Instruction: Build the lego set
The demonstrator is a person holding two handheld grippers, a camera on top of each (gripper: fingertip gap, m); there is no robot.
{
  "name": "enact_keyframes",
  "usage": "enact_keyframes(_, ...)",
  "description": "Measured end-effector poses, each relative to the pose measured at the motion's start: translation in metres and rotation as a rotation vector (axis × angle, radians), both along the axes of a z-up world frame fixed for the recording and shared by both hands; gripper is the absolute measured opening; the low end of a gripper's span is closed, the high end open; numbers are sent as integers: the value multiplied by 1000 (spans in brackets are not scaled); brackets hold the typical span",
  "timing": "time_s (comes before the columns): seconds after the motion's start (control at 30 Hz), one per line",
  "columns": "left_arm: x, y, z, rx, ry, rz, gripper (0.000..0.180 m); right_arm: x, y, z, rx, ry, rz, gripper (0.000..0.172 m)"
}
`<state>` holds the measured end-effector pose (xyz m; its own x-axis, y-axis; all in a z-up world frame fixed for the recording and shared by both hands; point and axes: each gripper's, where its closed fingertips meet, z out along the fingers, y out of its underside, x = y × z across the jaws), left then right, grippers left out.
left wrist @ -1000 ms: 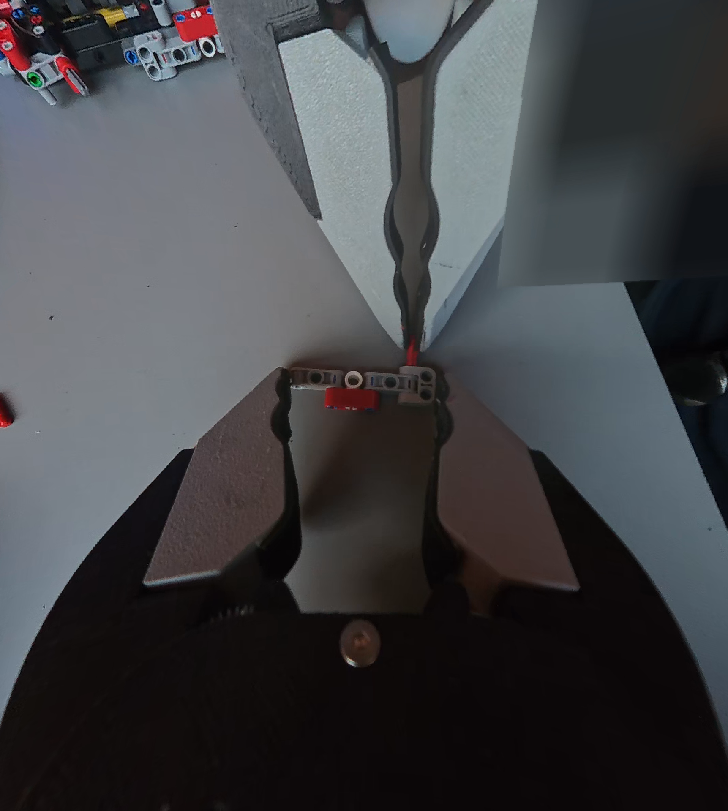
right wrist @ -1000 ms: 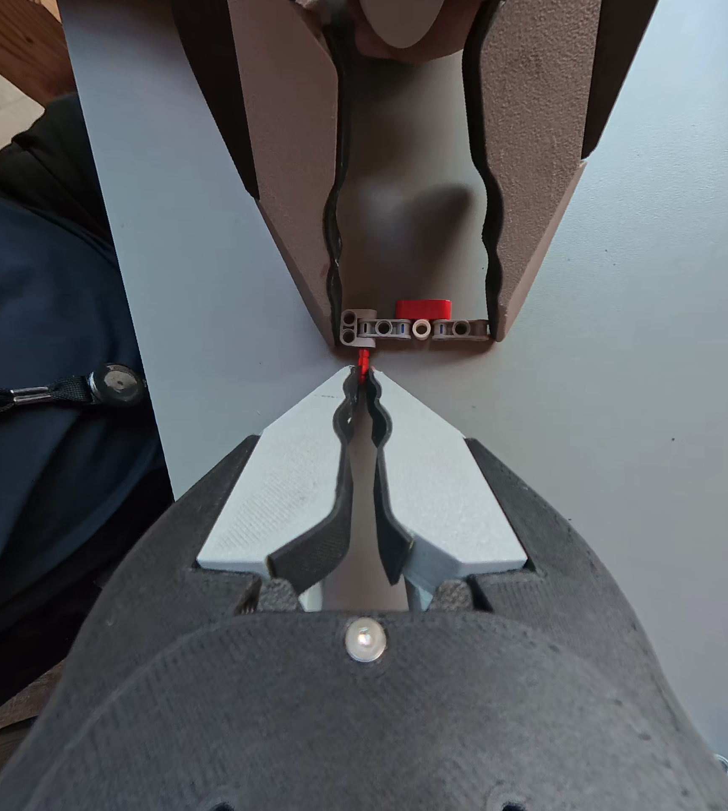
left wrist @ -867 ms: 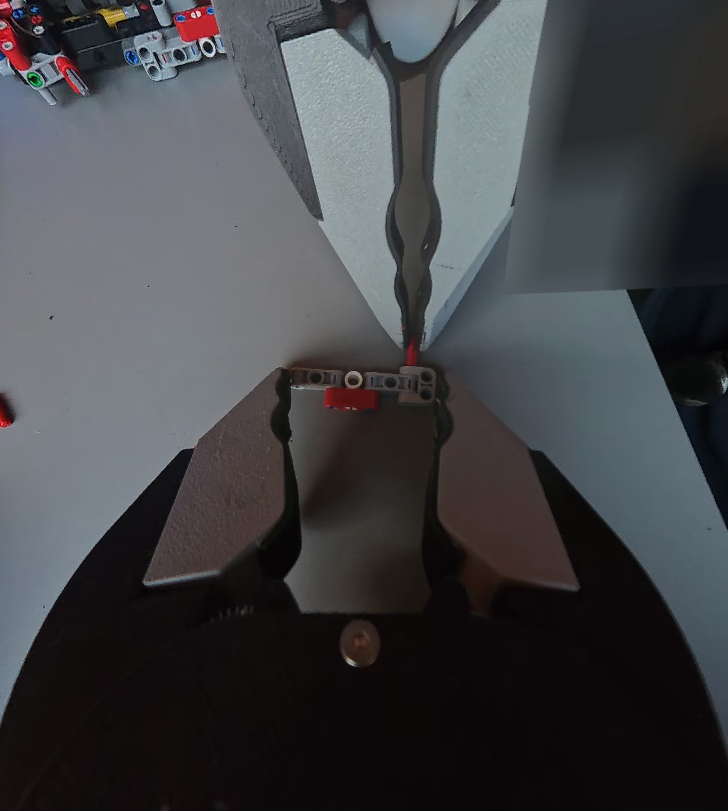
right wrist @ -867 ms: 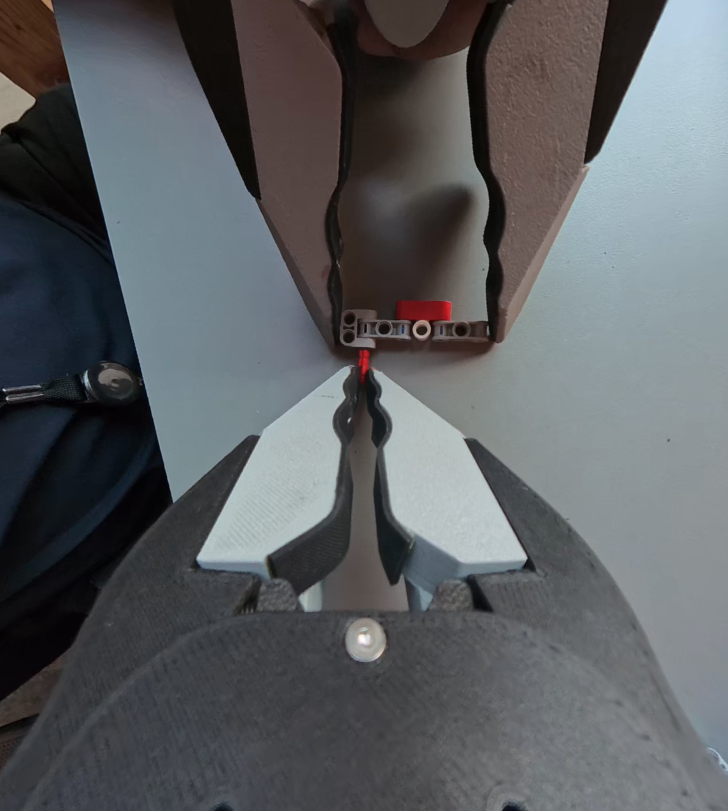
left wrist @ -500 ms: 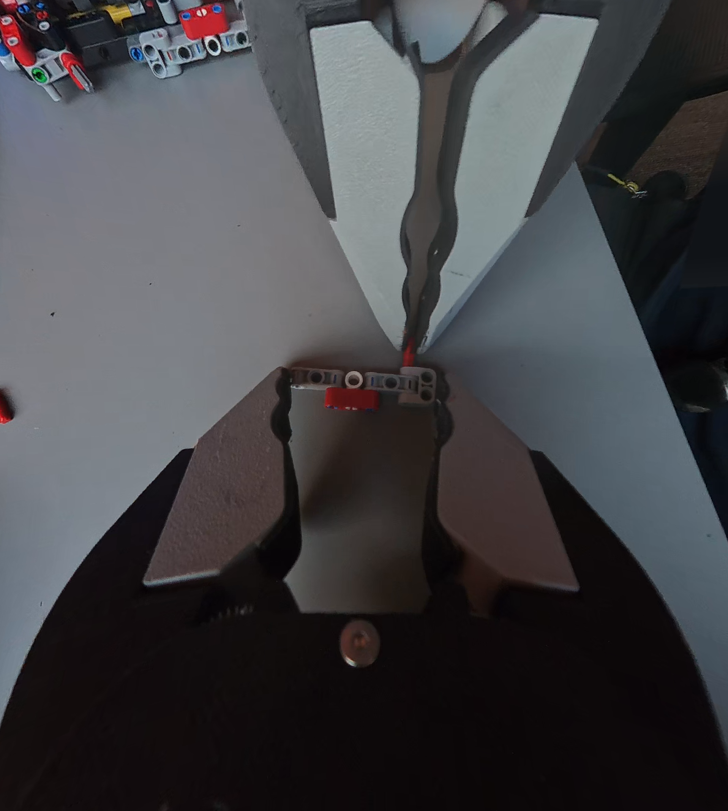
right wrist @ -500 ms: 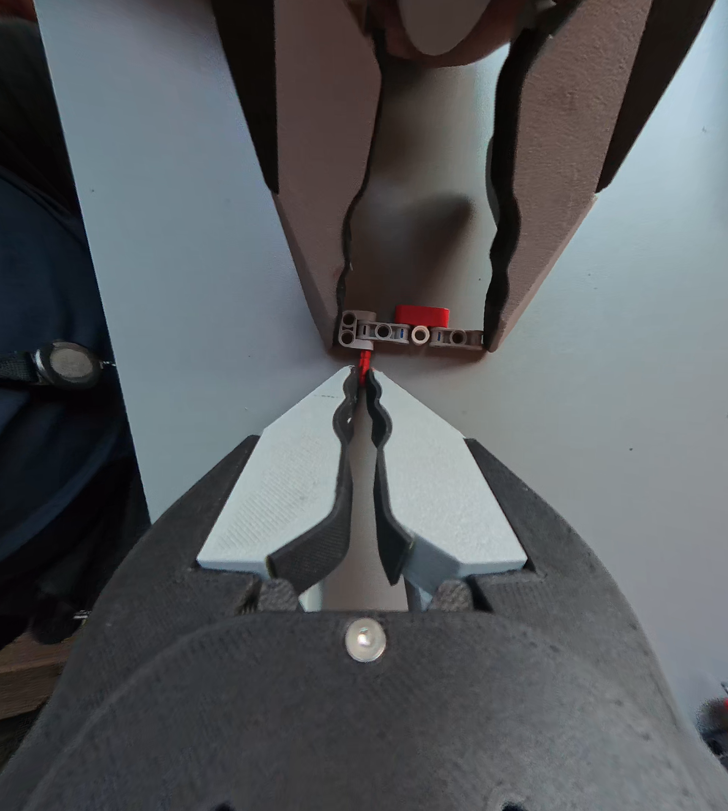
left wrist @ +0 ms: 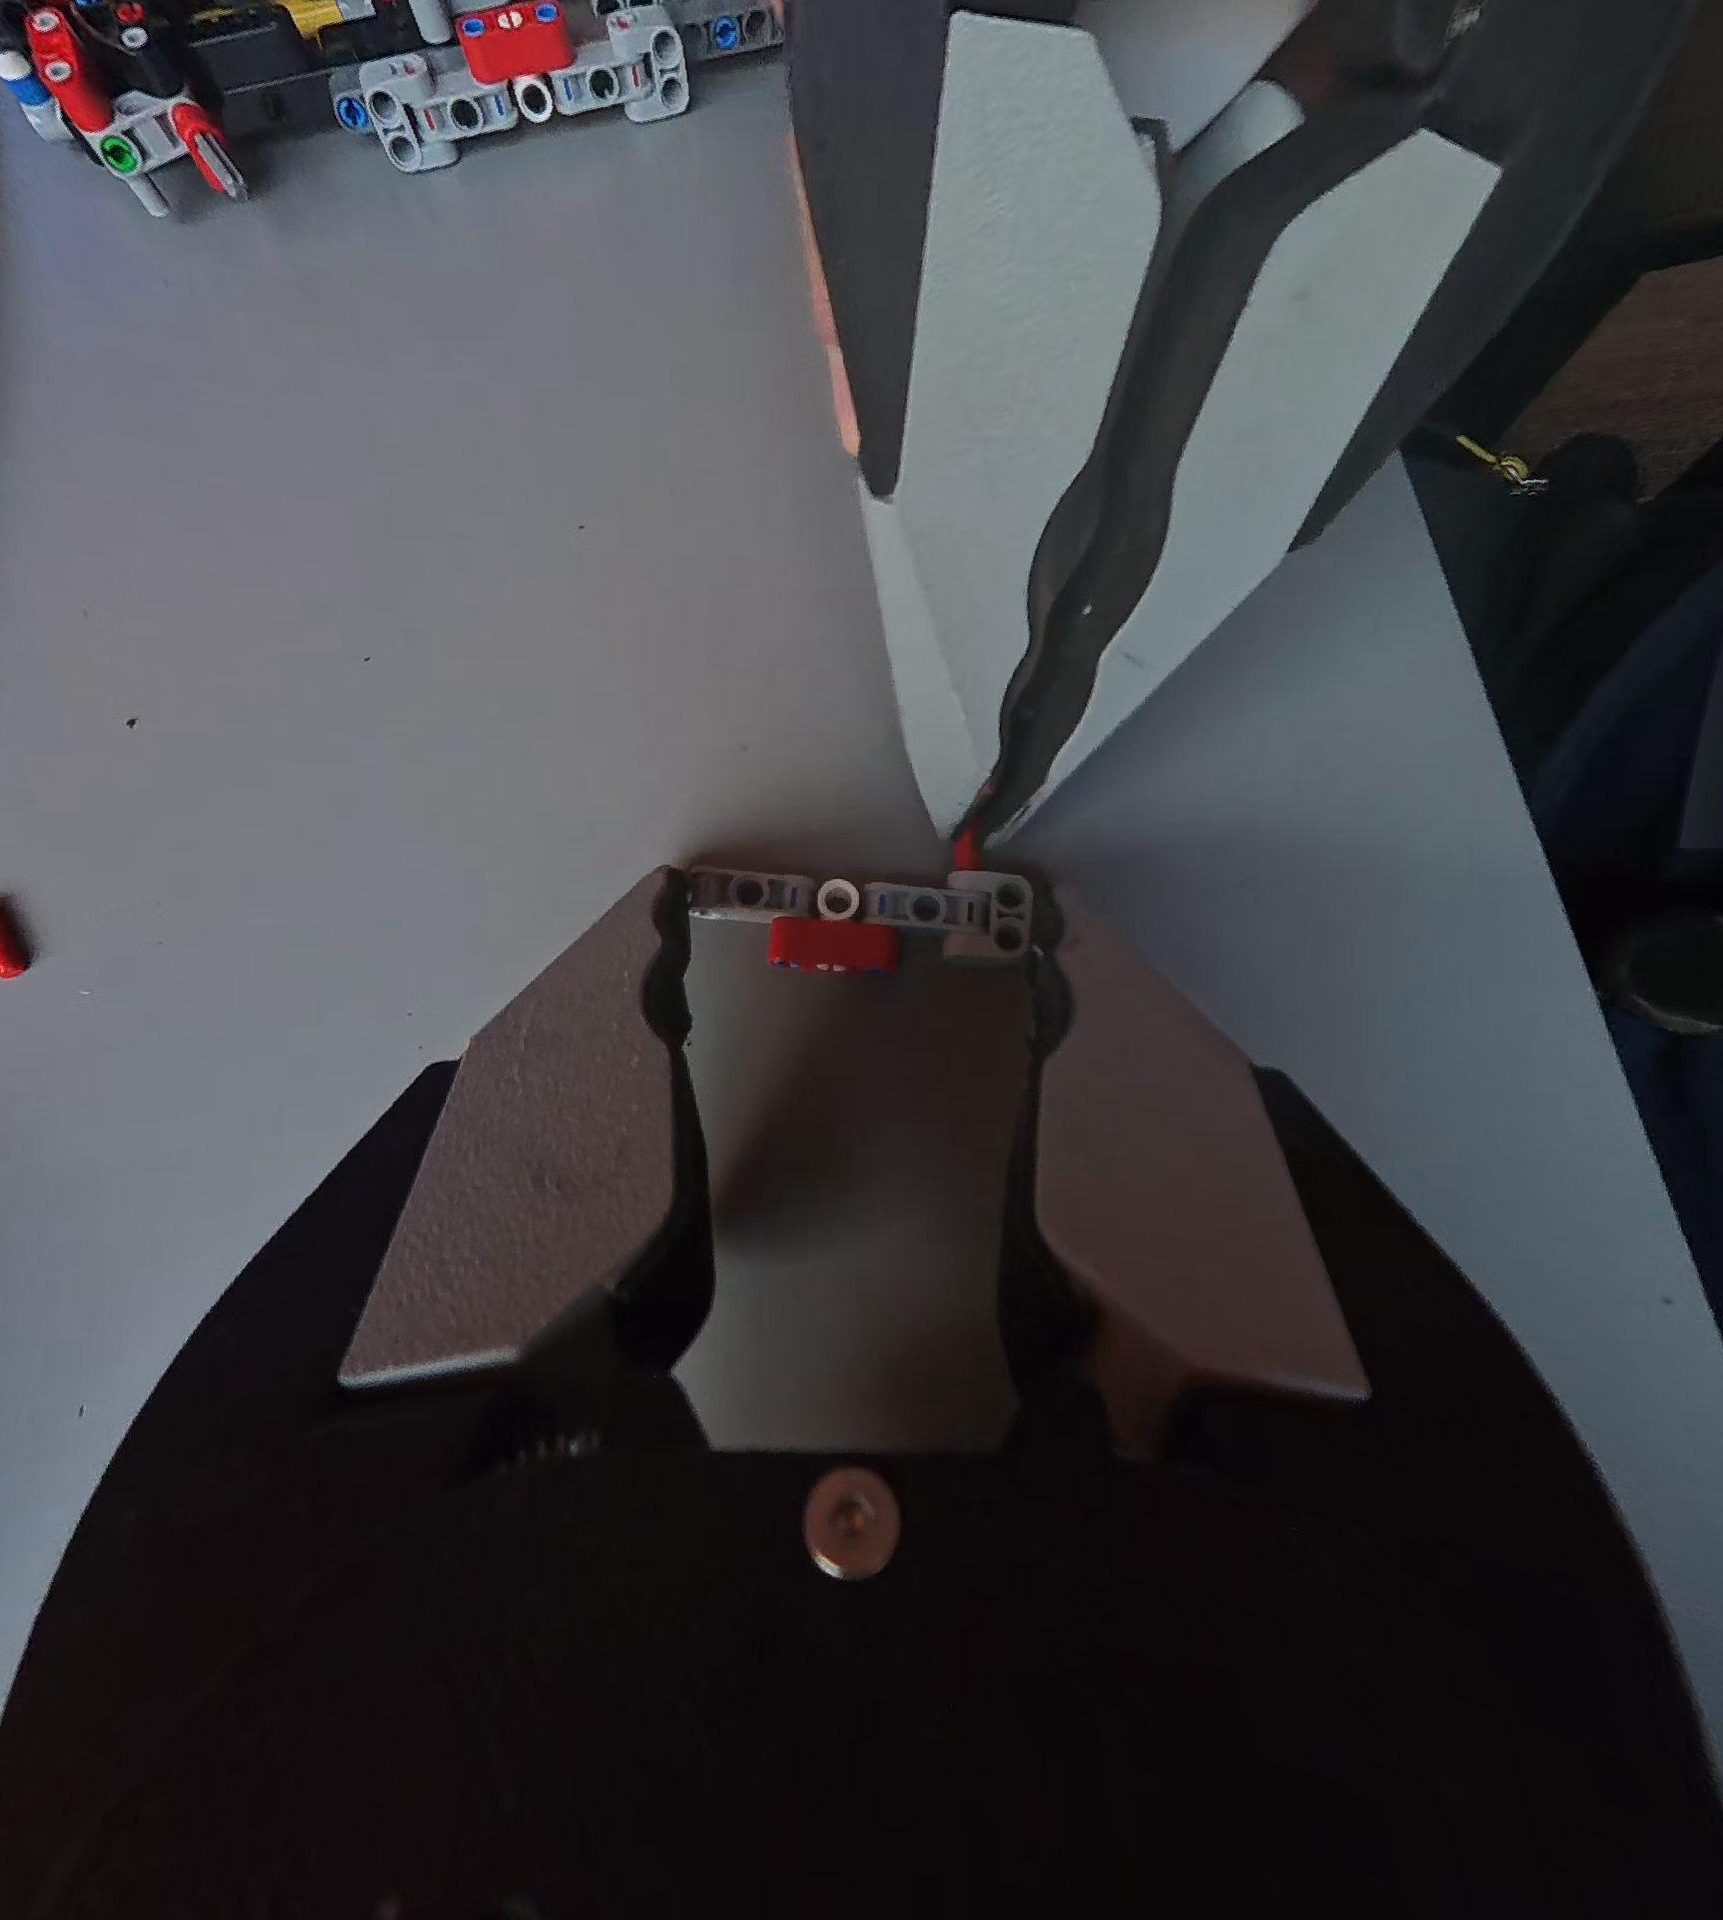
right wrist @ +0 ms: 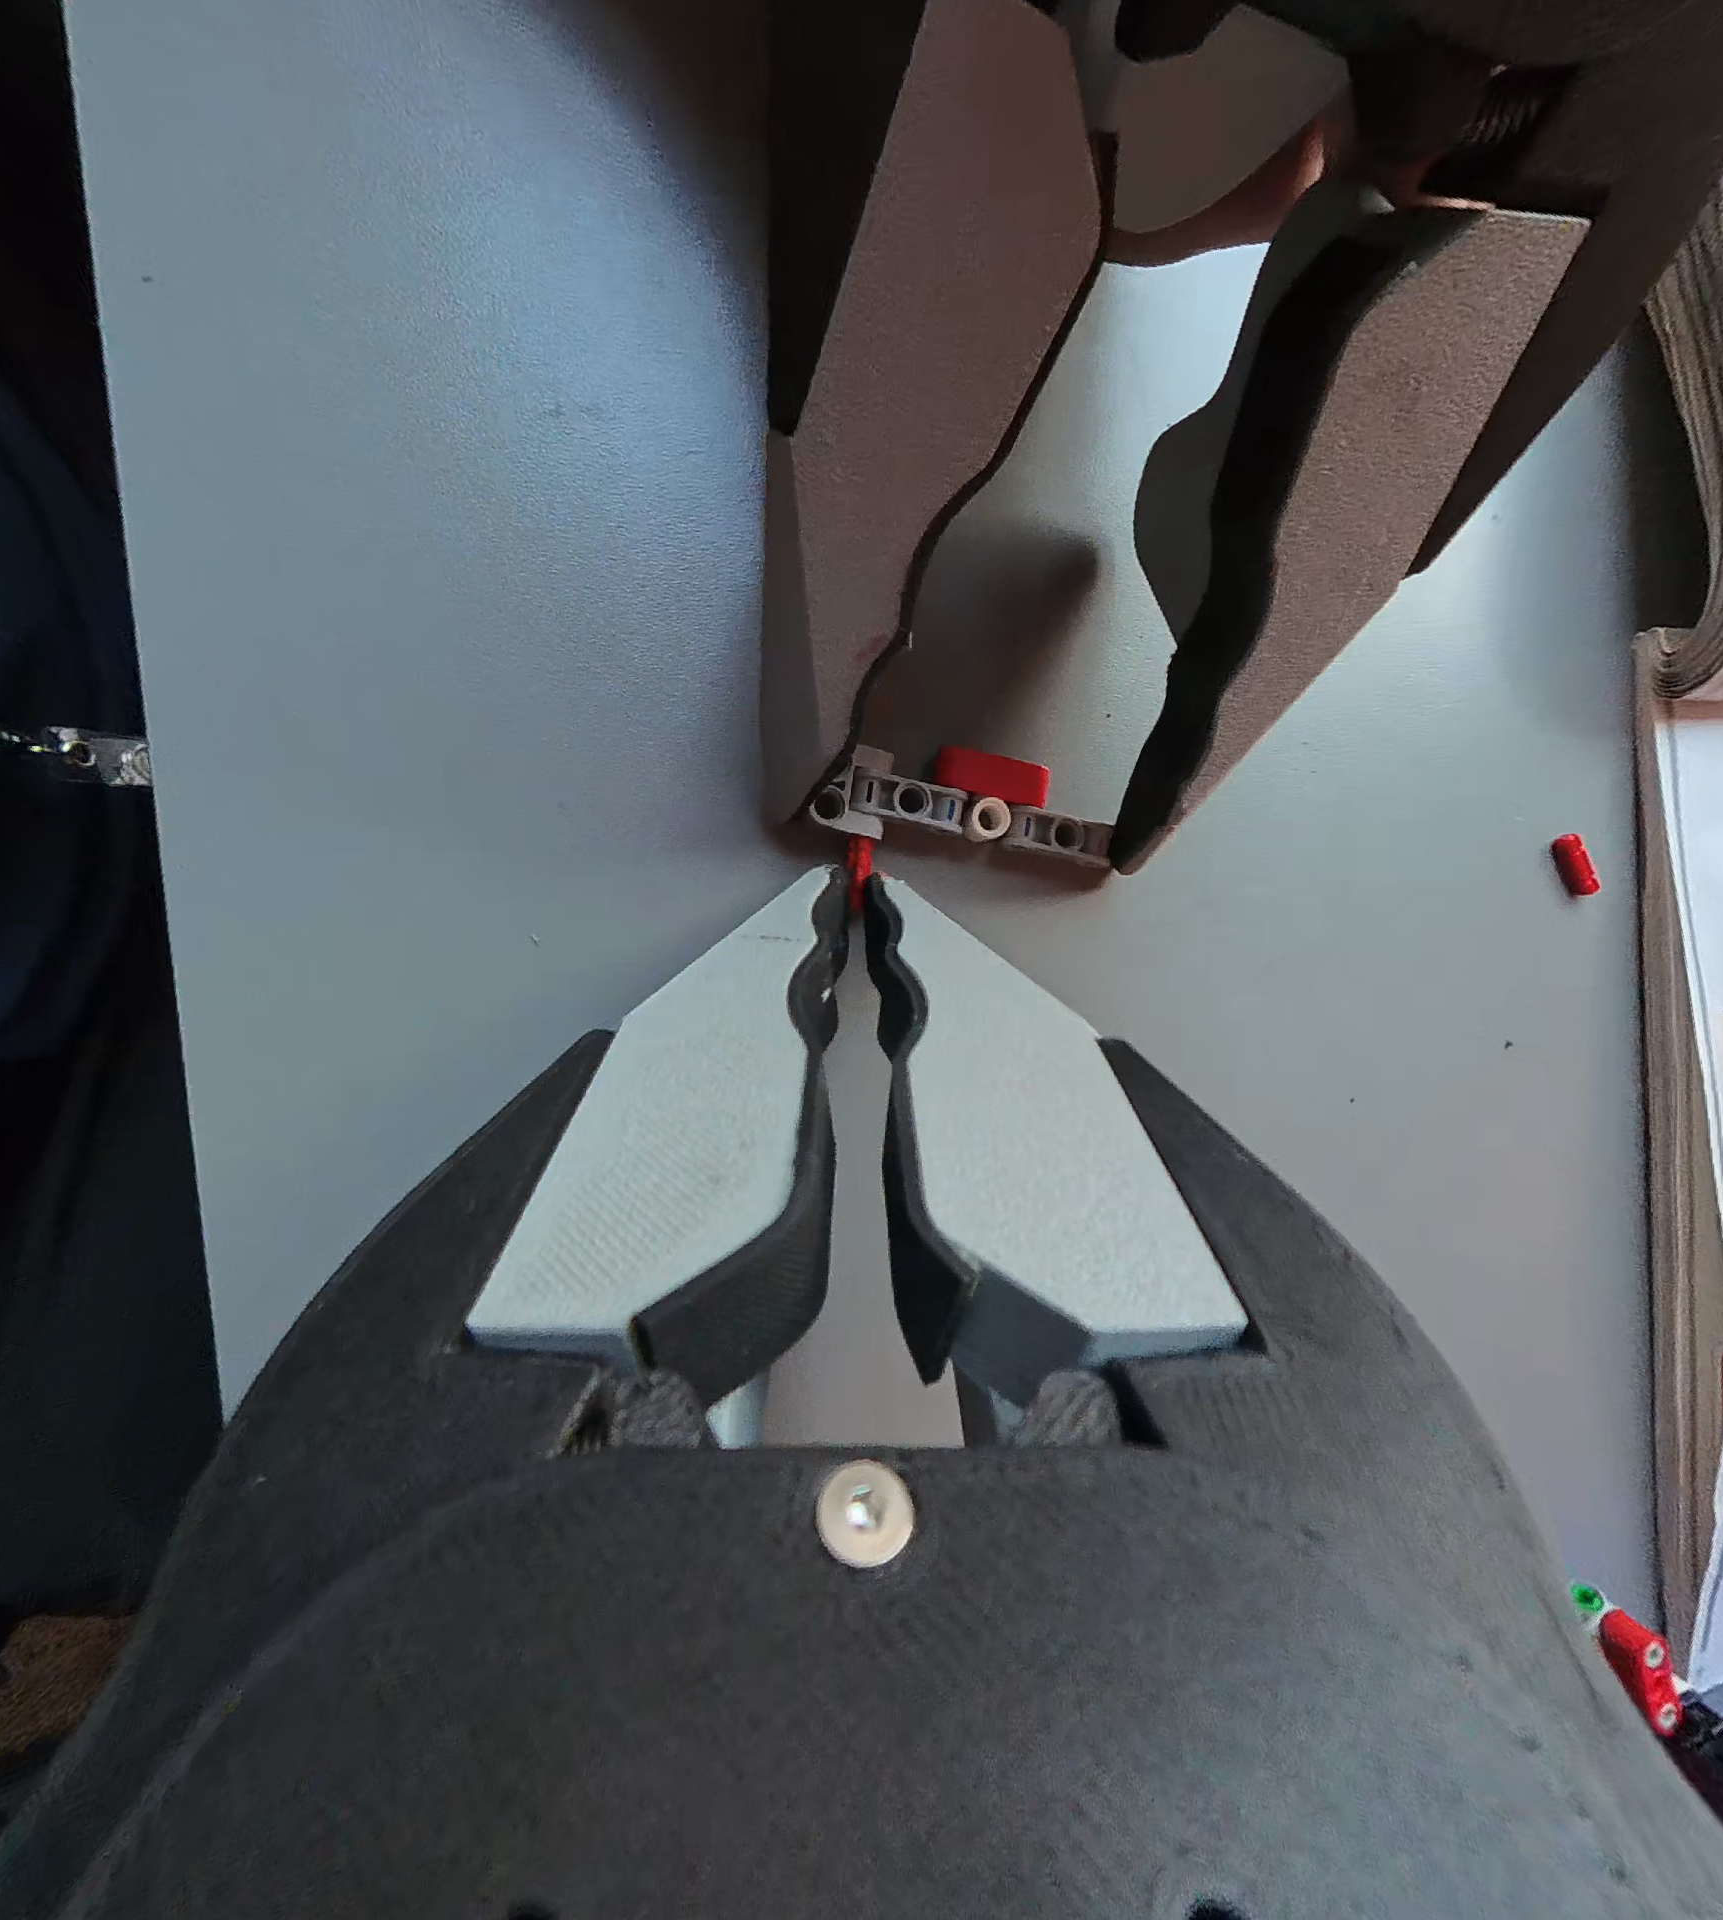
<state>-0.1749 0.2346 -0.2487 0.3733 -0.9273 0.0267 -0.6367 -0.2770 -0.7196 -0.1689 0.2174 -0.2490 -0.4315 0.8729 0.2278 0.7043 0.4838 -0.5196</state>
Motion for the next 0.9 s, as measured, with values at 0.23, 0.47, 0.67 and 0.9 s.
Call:
enact_keyframes(0.23,0,0,0,0,0,6,64,-2,-1,0,-25,78,-40,0)
enact_keyframes(0.47,0,0,0,-3,-2,11,64,-3,-1,0,-80,109,-23,0)
enact_keyframes(0.67,0,0,0,1,-2,11,64,-4,0,1,-129,133,-44,0)
enact_keyframes(0.9,1,1,0,7,2,30,64,3,5,3,-168,141,-84,11)
